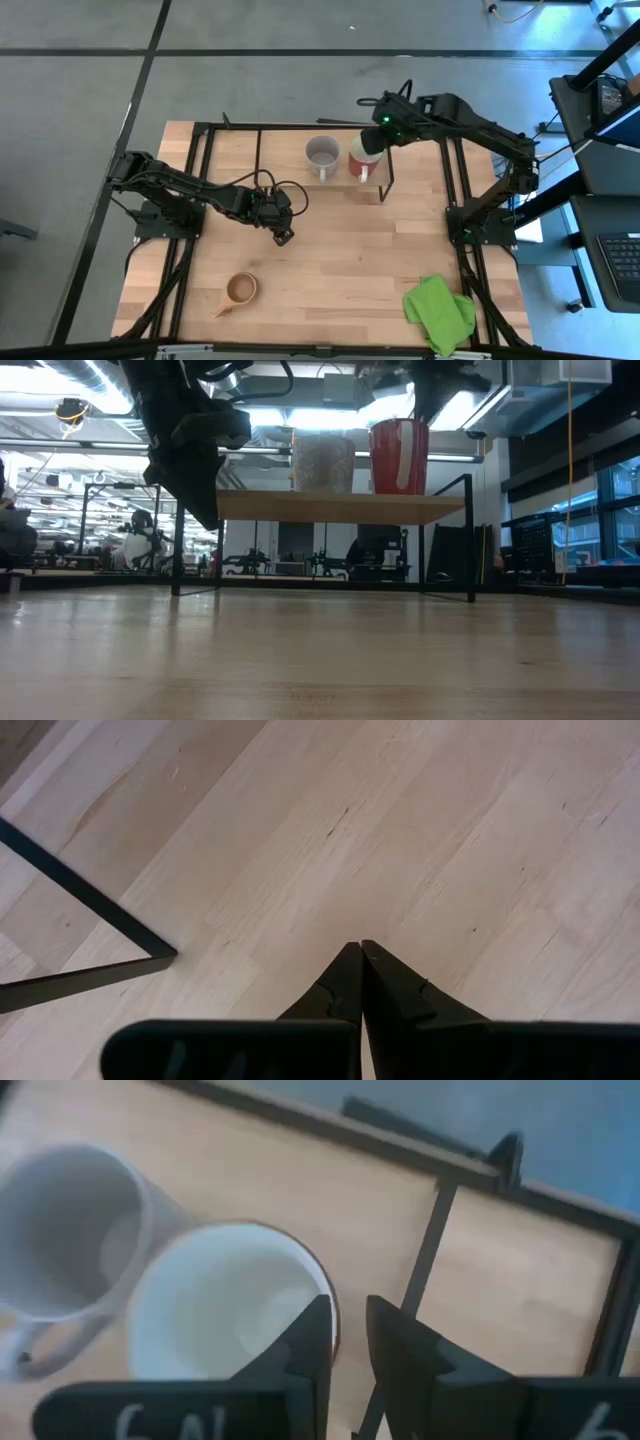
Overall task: Stack small to large cups/mugs on shelf
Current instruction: Put the brown mug on the shelf
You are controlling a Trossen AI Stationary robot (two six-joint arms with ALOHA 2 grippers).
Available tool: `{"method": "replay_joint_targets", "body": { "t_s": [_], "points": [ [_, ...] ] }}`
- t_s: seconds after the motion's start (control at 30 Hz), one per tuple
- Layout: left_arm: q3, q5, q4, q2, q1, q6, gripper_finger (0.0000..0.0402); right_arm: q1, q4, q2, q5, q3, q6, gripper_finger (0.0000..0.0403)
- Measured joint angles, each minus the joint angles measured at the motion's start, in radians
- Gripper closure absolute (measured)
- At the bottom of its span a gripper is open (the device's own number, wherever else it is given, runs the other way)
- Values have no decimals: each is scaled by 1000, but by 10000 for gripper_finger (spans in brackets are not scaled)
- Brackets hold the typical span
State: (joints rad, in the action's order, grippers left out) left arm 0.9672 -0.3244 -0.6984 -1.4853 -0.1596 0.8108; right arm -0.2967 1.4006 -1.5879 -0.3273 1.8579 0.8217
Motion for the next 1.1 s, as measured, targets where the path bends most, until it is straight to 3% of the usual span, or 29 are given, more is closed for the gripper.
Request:
{"method": "replay_joint_targets", "body": {
  "t_s": [0.2,0.37,0.5,0.97,1.1],
  "points": [
    [0,8,89,0,-7,-28,401,78,65,1,-86,133,10,334],
    [0,156,291,5,-8,-94,401,173,85,1,-108,160,63,334],
    [0,201,373,14,-8,-105,401,255,91,0,-135,160,119,334],
    [-1,188,371,213,-47,-112,401,645,117,15,-353,159,305,334],
    [-9,212,372,258,-47,-135,401,753,79,13,-442,103,397,334]
  ]
}}
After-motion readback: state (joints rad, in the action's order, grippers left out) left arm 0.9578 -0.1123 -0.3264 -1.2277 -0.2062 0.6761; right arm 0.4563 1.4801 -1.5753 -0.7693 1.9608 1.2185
